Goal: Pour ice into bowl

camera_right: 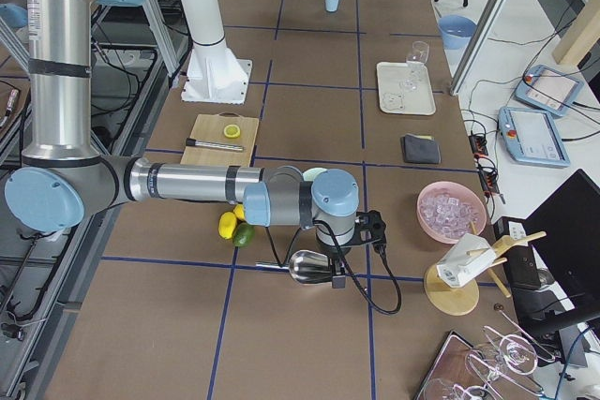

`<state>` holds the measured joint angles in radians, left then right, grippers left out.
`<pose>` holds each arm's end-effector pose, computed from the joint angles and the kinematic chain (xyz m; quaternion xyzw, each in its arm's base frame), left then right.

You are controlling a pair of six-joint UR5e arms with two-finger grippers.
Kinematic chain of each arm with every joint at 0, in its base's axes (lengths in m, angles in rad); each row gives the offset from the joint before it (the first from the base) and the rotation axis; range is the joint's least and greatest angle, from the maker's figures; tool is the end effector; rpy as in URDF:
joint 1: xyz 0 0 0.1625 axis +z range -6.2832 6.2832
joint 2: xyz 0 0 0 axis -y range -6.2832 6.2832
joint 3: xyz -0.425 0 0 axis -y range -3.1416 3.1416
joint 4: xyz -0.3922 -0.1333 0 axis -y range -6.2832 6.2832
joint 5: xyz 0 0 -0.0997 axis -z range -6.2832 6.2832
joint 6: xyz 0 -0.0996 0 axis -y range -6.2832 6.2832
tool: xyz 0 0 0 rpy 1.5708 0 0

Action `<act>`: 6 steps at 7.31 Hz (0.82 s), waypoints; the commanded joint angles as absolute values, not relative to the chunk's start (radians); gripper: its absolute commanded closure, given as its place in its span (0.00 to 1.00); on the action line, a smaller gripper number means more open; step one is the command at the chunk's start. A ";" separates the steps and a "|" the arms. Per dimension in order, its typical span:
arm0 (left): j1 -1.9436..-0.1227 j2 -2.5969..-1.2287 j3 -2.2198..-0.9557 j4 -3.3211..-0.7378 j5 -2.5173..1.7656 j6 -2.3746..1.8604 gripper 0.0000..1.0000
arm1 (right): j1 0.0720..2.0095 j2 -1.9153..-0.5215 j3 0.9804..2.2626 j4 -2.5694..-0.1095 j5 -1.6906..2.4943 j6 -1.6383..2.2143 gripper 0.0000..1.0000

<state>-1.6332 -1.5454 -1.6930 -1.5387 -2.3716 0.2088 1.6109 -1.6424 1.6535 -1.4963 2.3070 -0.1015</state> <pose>-0.0918 -0.4788 0.6122 0.0822 0.3820 0.0799 0.9170 0.0851 -0.4644 0.6471 0.0653 -0.3558 -0.0440 0.9312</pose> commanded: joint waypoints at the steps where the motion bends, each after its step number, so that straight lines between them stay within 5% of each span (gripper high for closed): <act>1: -1.634 -1.545 -1.694 -1.539 -2.372 0.209 0.00 | 1.600 -1.638 1.655 -1.483 2.312 -0.100 0.00; 6: -1.632 -1.545 -1.694 -1.540 -2.372 0.209 0.00 | 1.579 -1.638 1.654 -1.479 2.312 -0.098 0.00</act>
